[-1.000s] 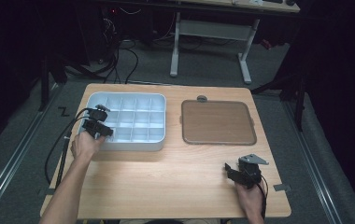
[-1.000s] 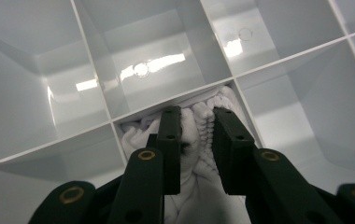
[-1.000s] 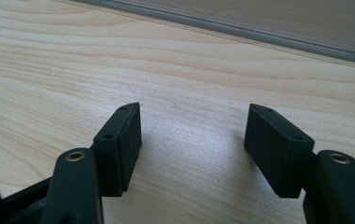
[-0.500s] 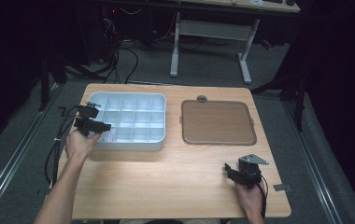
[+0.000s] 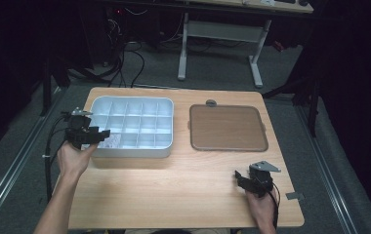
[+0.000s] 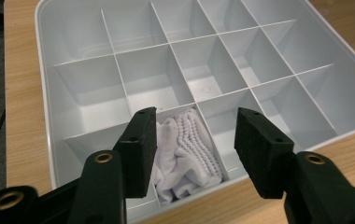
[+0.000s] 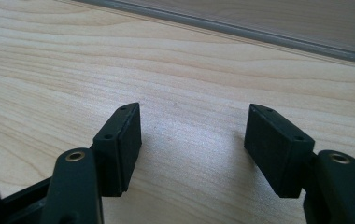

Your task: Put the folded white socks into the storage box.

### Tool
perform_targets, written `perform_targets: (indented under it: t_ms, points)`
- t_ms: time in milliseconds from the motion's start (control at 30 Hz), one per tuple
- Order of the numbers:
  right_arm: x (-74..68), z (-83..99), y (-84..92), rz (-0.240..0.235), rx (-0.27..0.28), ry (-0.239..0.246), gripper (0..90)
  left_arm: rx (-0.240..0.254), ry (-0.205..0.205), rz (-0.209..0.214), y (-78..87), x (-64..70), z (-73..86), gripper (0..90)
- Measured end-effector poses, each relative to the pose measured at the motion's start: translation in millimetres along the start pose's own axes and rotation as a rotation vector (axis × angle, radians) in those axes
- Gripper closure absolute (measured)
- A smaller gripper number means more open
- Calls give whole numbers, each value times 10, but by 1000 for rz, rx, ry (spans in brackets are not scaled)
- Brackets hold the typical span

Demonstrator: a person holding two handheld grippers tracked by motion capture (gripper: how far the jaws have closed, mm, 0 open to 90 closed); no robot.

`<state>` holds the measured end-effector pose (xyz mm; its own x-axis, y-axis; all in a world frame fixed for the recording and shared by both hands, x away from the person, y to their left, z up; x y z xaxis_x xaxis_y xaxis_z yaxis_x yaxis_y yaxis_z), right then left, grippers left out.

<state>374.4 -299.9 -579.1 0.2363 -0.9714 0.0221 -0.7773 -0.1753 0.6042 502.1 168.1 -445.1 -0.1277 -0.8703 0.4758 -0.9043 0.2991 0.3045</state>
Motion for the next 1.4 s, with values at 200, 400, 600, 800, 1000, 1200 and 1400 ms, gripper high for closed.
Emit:
perform_targets:
  t_ms: [200,400,600,800,1000,1200,1400]
  points:
    - [-1,0,0,0,-1,-3,369,25,0,41,175,92,67,478]
    - [-1,0,0,0,-1,-3,369,43,18,69,274,133,143,466]
    - [0,-1,-1,-1,0,-1,369,52,27,89,342,172,226,459]
    - [-2,0,0,-1,-1,-3,369,49,31,111,381,237,351,451]
    - [-2,0,-1,-2,0,-2,369,48,39,124,396,279,456,442]
    - [-2,0,-1,-2,0,-1,369,48,51,136,412,306,538,434]
    - [-4,0,0,-2,0,-1,368,20,48,163,409,387,685,407]
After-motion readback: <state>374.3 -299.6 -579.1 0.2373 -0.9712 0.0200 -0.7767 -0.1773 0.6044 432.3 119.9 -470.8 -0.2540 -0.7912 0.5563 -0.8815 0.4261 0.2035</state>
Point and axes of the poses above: each handheld gripper's, and its own axes: y roughly backward along the jaws, z roughly out of its underside, x roughly to its right, the point moved 7 cm from there along -y, roughly forward along the jaws, and after that the axes turned 6 degrees about x, right-handed, at the moved point
